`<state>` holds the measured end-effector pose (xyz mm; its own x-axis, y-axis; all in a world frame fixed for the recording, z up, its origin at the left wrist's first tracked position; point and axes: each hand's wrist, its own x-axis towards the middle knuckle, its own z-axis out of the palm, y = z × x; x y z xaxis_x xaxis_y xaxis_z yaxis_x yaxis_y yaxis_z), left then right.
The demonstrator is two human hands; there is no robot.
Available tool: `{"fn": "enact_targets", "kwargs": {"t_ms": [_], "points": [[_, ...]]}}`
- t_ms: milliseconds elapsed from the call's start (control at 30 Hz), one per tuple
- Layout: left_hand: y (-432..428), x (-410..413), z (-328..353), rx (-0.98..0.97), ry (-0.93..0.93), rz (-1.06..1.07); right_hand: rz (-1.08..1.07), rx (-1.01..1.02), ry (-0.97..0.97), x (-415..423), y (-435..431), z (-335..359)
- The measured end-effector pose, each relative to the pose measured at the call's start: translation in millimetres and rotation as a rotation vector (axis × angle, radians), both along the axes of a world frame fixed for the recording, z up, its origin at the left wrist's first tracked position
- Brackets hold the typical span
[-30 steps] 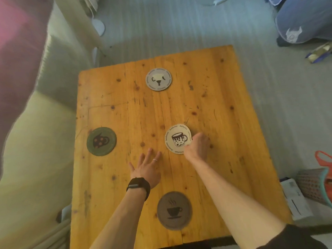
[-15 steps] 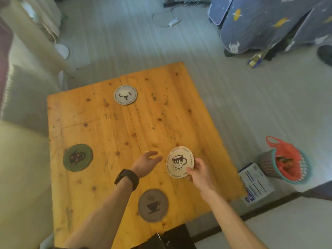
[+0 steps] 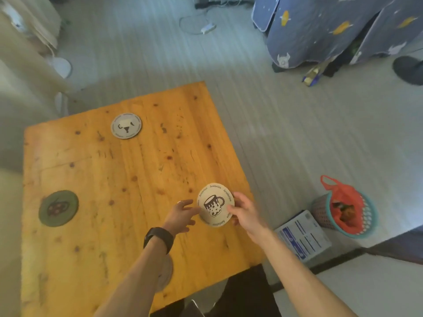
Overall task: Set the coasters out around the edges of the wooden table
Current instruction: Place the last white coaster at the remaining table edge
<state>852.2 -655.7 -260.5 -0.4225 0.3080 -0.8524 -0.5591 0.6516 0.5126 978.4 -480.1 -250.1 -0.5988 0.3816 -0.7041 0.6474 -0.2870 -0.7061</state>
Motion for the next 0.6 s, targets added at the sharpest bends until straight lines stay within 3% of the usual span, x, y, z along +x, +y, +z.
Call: {"fn": "enact_targets", "kwargs": {"t_ms": [100, 367, 600], "points": [[38, 10, -10, -0.034, 0.044, 0.145, 0.125, -0.010, -0.009, -13, 48, -12], [101, 41, -5, -0.109, 0.055, 0.550, 0.570, 0.288, -0.009, -46, 125, -23], [105, 50, -13, -0.170, 0.079, 0.634, 0.905, 0.465, 0.024, -104, 132, -24]]}}
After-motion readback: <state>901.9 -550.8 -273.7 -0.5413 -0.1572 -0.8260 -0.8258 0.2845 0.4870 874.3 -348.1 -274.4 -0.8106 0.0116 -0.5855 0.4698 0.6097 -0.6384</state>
